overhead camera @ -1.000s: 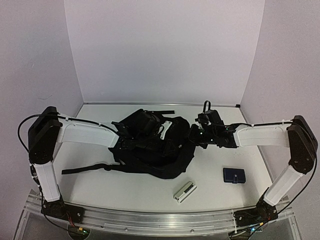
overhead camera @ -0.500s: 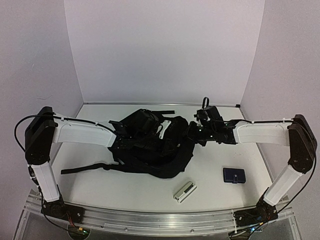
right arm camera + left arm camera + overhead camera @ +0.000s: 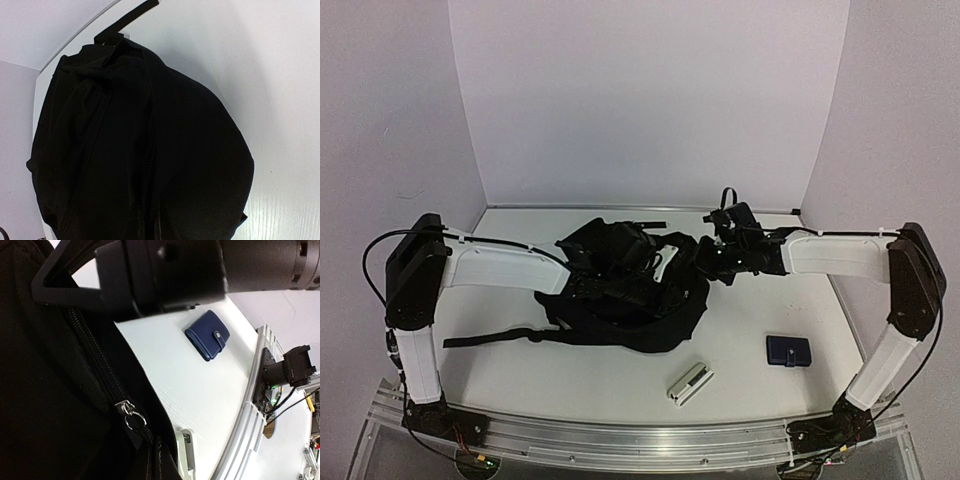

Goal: Pack the student bag
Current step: Zip the student bag at the center of the board.

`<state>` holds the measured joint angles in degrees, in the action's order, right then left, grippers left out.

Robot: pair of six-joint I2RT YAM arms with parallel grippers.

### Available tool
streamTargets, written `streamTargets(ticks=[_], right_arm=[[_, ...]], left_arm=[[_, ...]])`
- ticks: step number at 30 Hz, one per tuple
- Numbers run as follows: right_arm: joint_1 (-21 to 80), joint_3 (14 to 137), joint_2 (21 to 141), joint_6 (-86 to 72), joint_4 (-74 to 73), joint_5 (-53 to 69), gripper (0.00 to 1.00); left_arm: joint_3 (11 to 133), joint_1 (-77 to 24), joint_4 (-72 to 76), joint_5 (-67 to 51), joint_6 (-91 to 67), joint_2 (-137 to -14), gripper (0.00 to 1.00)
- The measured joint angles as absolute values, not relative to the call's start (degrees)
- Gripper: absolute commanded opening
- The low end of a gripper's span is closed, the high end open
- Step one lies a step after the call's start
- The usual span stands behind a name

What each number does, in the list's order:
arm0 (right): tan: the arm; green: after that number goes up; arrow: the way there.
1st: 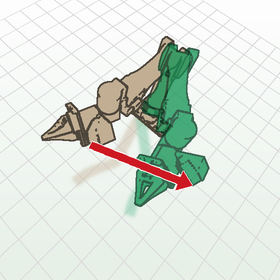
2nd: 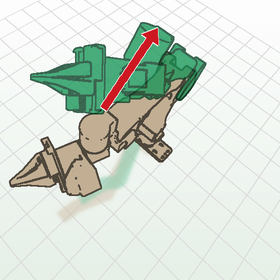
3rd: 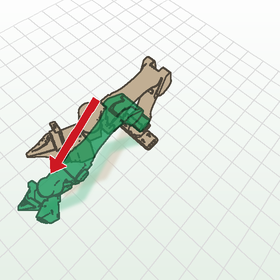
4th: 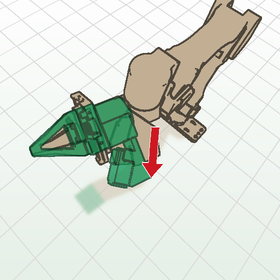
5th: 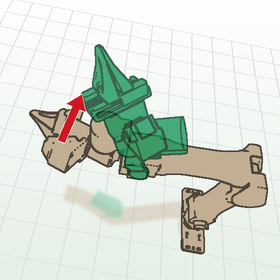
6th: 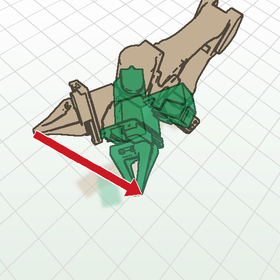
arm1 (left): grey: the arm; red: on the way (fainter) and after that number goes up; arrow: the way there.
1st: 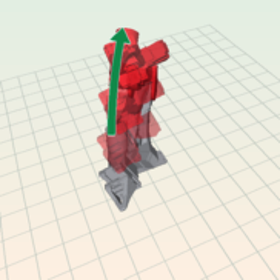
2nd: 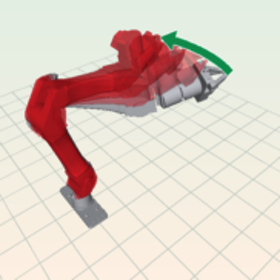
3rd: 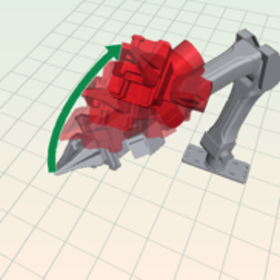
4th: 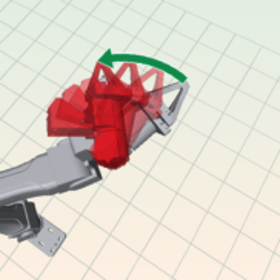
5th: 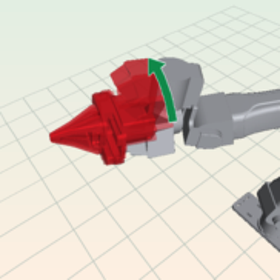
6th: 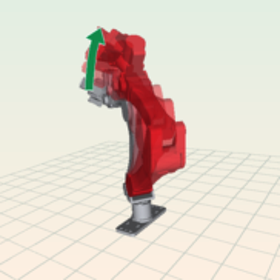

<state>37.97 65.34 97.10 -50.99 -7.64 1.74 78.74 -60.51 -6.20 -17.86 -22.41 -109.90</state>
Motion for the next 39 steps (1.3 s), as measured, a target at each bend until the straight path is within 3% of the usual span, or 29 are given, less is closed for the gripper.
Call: streamTargets(ticks=[19, 20, 25, 27, 32, 39], right_arm=[[37.1, 68.3, 99.3, -49.7, -6.5, 7.8, 0.00], [37.0, 68.4, 99.3, -49.3, -6.5, 8.8, 0.03], [35.4, 68.6, 99.4, -46.8, -4.8, 11.5, 0.38], [32.8, 68.3, 99.4, -46.3, -2.6, 11.0, 0.46], [28.6, 60.9, 92.8, -46.5, 1.4, 9.2, 0.52], [31.6, 50.7, 81.3, -49.4, 2.2, 11.6, 0.60]], left_arm=[[73.9, -60.7, -10.9, -9.3, -24.5, -101.0, 0.00], [73.7, -60.7, -11.0, -9.7, -24.5, -100.8, 0.00], [73.7, -61.7, -12.9, -13.0, -24.6, -100.7, 0.00], [73.8, -63.1, -14.3, -15.8, -25.0, -100.7, 0.00], [73.8, -65.6, -15.2, -21.5, -26.0, -100.8, 0.00], [74.5, -62.9, -13.0, -25.9, -27.2, -100.8, 0.00]])
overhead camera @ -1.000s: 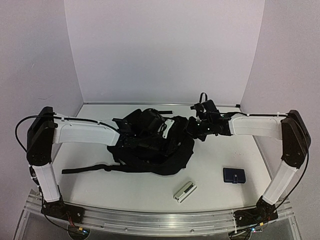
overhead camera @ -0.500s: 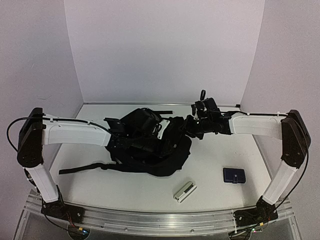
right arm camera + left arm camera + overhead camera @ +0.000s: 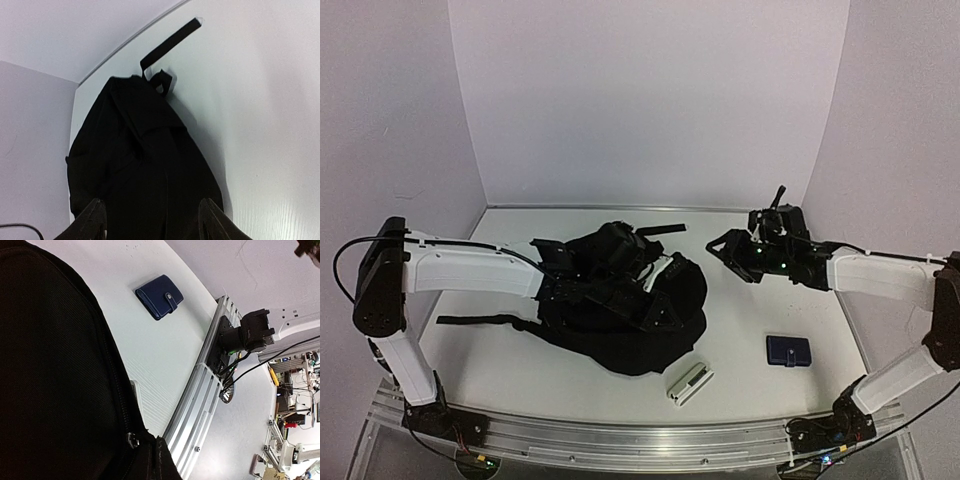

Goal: Pack the student bag
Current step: Zip the student bag at the center of the board.

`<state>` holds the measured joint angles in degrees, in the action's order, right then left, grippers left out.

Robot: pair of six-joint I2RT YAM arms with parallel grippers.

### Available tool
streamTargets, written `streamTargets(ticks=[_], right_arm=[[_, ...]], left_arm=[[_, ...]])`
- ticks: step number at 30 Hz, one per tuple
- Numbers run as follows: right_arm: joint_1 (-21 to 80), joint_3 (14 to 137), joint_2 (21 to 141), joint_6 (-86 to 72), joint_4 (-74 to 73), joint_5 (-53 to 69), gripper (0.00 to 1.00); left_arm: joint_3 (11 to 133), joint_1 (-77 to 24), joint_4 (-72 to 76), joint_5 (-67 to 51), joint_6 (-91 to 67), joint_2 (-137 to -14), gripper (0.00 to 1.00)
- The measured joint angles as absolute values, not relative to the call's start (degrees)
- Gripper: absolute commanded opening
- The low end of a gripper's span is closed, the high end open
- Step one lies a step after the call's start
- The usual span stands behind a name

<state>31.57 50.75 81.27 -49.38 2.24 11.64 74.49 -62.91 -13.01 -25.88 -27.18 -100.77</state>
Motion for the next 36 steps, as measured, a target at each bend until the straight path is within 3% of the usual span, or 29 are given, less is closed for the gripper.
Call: streamTargets(ticks=[7, 20, 25, 29, 36], right_arm=[[35.5, 42.8, 76.4, -54.7, 1.5, 14.8, 0.51], [43.9, 38.8, 71.9, -63.1, 1.7, 16.2, 0.35], [44.5, 38.7, 72.6, -63.9, 2.4, 16.0, 0.19], [44.6, 39.0, 74.5, -63.8, 3.5, 15.9, 0.00], [44.8, 42.1, 77.8, -61.7, 2.3, 12.7, 0.00]], left_arm=[[74.7, -61.8, -13.0, -25.7, -27.4, -100.8, 0.00], [74.7, -60.4, -11.4, -25.0, -27.6, -100.8, 0.00], [74.7, -60.4, -11.4, -25.7, -27.7, -100.8, 0.00], [74.6, -60.4, -11.5, -26.6, -27.8, -100.8, 0.00], [73.2, -60.2, -12.5, -28.3, -25.9, -100.5, 0.00]])
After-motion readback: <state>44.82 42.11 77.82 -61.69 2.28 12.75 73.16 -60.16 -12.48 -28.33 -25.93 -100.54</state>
